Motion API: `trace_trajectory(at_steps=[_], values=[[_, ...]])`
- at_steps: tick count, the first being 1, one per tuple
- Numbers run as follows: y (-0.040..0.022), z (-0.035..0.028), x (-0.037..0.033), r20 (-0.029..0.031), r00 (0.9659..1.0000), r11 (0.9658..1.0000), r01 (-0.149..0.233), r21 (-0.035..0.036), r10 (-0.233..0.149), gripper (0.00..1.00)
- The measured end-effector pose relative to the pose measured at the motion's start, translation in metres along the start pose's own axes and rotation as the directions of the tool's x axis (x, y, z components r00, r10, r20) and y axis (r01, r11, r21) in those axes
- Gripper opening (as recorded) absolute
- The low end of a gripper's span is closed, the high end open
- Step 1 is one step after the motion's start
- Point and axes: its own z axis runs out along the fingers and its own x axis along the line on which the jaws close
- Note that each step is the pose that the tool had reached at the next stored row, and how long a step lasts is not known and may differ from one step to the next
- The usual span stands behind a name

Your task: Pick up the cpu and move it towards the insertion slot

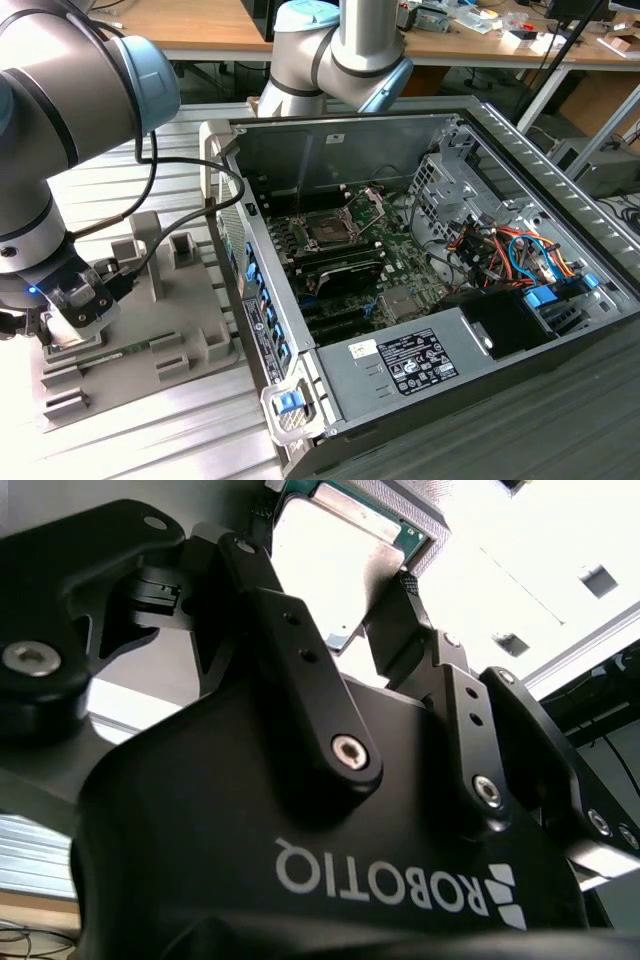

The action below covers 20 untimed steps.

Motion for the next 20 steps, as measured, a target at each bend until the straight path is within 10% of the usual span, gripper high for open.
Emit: trace_trajectory(at_steps=[20], values=[[0.0001,-0.0028,0.0000,0.0002,1.0000,1.0000,0.000,-0.0001,0.000,0.55]])
